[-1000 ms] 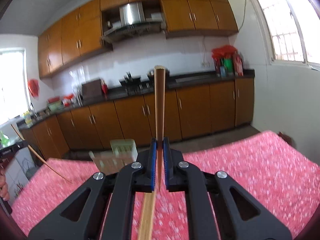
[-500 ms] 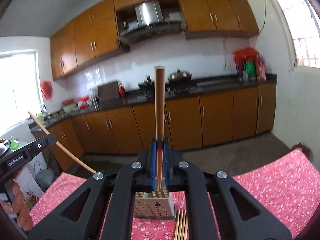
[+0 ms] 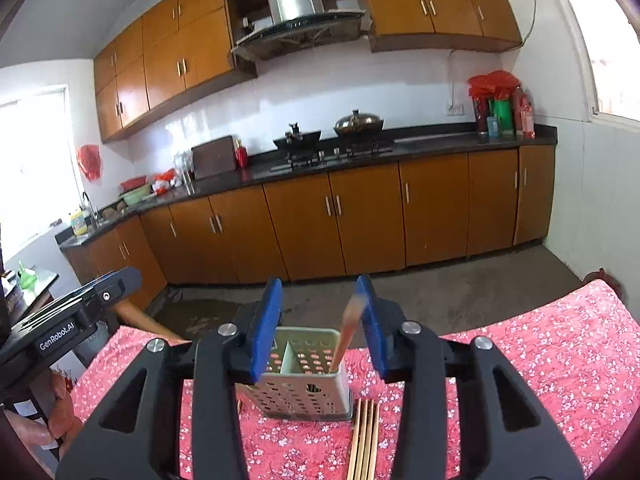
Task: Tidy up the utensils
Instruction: 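Open the right tool over the holder while the left tool releases its chopstick, then grasp another chopstick with the right tool while the left tool grasps one too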
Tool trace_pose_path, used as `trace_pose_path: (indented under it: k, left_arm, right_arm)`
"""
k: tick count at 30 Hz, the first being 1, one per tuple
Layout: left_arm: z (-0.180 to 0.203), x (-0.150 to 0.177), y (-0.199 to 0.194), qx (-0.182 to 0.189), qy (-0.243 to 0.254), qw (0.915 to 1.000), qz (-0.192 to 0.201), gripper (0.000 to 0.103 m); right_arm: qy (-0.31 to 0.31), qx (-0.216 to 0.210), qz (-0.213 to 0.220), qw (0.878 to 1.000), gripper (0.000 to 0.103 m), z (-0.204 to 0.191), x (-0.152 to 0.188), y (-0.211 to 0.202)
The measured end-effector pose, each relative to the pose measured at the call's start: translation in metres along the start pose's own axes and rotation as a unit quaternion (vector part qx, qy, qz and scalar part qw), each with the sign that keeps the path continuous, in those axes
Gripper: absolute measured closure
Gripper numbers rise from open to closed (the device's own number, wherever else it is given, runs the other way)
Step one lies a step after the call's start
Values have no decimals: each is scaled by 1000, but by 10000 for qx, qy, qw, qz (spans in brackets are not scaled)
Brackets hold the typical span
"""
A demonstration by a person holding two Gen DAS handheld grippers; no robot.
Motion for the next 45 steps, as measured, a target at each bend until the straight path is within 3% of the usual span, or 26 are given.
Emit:
trace_pose_path:
  k: [5,9,12,15,17,19,23,31,35,37,39,45]
  left_arm:
    - [-24,-4,-42,-279,-89,9995,111,54]
    - [-48,26,-79,-556,-72,9984,-7,48]
    - [-65,69,-90,-750,-131,9966,-302,47]
    - [-78,128,-82,-788,-276,9928,-862,47]
    - [-82,168,-73,-785,-392,9879,-1276,48]
    - [-82,207,-63,-716,-494,9816,-1699,48]
    - [-69,251,-53,-572,-530,9740,-2126,48]
    - [-43,265,-43,-321,-398,9726,-2270,48]
    - [-30,269,-32,-105,-403,9707,-2367,56]
    - [-25,273,-30,-7,-414,9697,-2406,60]
    - [-17,277,-27,118,-420,9684,-2456,66]
    - [4,288,-20,326,-269,9649,-2591,78]
  right_arm:
    - [-35,37,301,9995,62,6,-13,-43]
    - [-9,274,168,9995,62,33,7,-66]
    - [39,625,-268,9977,62,67,51,-61]
    - [212,938,-1173,9884,63,104,121,-33]
    - [321,955,-1635,9814,77,114,159,-20]
    - [361,916,-2066,9735,84,117,195,-7]
    - [307,947,-2464,9640,89,111,235,6]
    - [124,1045,-2575,9605,92,112,252,10]
    - [-206,1361,-2496,9585,95,120,252,17]
    - [-85,1606,-2375,9580,95,131,245,17]
    - [142,1630,-2331,9586,95,139,241,18]
    - [-3,1614,-2306,9596,95,138,241,19]
Point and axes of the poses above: each gripper's, at about its wrist camera, not at the fingertips, and y roughly the way its jaws point, z to its right, x to its underside, the point moved 10 cm from there along y, roughly the way its jaws point, and after that the axes turned 14 degrees about y, right-handed, at the moved point
